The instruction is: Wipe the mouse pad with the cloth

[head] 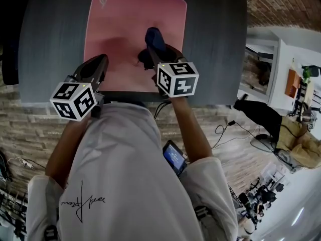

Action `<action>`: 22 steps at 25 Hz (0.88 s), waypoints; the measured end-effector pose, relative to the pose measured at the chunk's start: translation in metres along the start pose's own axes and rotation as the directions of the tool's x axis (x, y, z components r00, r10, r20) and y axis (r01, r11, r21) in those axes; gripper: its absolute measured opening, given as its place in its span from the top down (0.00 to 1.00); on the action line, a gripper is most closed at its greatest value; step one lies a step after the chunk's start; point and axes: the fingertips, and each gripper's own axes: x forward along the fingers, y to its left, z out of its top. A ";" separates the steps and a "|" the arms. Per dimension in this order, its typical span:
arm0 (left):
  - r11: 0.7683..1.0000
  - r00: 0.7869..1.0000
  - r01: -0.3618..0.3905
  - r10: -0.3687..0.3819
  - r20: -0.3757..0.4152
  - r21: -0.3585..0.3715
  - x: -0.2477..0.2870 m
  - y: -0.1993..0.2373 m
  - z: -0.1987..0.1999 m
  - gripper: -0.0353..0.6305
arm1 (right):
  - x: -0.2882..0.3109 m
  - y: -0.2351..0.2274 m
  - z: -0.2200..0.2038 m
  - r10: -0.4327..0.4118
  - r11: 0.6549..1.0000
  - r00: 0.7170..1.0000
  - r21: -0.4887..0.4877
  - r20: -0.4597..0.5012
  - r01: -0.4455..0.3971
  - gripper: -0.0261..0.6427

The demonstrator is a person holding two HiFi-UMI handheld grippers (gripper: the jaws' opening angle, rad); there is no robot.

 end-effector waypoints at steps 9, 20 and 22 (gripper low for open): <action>0.999 0.999 0.033 -0.033 -0.003 0.035 0.001 -0.022 0.003 0.93 | -0.024 0.038 0.001 0.082 0.988 0.997 -0.127 -0.015 -0.083 0.82; 0.992 0.999 0.040 -0.041 0.004 0.123 -0.009 -0.042 0.006 0.92 | -0.063 0.064 0.010 0.126 0.981 0.990 -0.154 0.057 -0.116 0.82; 0.991 0.999 0.047 -0.048 0.002 0.127 -0.011 -0.044 0.005 0.93 | -0.066 0.066 0.008 0.120 0.982 0.991 -0.152 0.065 -0.109 0.82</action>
